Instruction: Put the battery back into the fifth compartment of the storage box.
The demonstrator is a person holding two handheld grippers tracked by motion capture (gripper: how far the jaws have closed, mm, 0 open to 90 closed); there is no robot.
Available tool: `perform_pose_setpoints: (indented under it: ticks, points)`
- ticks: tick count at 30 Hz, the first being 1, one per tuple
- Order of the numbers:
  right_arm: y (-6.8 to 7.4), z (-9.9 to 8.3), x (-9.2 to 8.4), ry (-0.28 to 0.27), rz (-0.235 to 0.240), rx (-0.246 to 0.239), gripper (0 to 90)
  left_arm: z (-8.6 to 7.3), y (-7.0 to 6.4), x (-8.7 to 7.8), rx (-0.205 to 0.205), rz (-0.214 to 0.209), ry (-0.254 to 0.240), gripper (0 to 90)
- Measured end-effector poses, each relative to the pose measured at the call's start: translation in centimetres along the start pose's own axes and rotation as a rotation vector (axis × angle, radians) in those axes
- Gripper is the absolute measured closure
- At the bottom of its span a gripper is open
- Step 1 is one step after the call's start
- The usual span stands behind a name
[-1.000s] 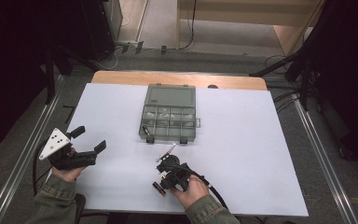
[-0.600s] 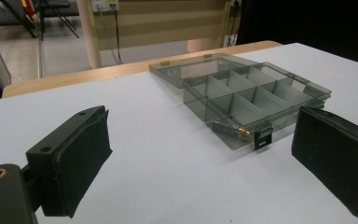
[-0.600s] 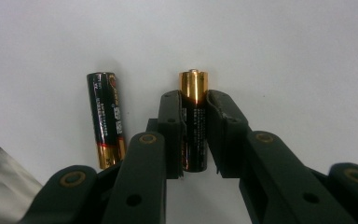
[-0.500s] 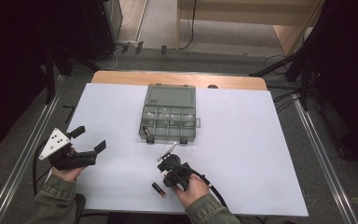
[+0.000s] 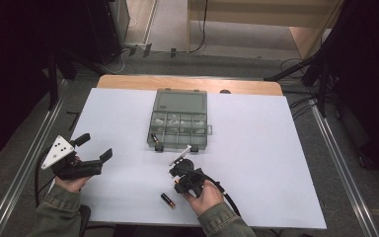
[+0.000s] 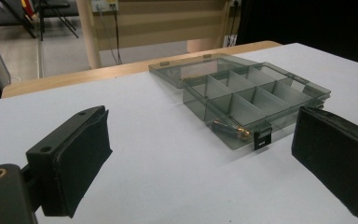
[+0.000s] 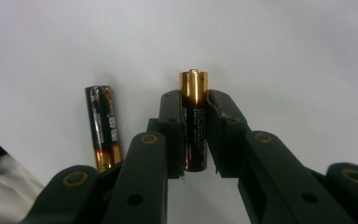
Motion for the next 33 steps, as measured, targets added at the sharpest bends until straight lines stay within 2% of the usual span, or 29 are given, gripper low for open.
perform_pose_setpoints:
  ticks: [10,17,20,29,33]
  points:
    - [-1.2,1.5,-0.8,-0.041,0.030,0.064,77.1,0.0,0.0,0.0,-0.005,-0.001,0.003,4.7]
    - [-1.4,2.8,-1.8,-0.072,0.031,0.075,77.1,0.1,0.1,0.0,-0.009,0.000,-0.003,4.7]
    - [-1.5,3.8,-2.2,-0.092,0.035,0.082,77.2,0.1,0.0,0.0,-0.010,0.000,-0.004,4.7]
    - [-1.4,7.3,-4.3,-0.178,0.088,0.124,77.2,0.1,0.1,0.0,-0.009,0.000,-0.005,4.6]
    - [-1.3,9.1,-4.8,-0.208,0.080,0.136,77.1,0.0,0.1,0.0,-0.007,0.001,-0.003,4.7]
Point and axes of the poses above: each handheld gripper's, and its own axes: x roughly forward along the jaws, z roughly out of its top, y roughly to its left, the point moved 8 cm from there along x, roughly forward along the jaws, and after that the axes turned 5 degrees about -z, right-handed, at the moved point
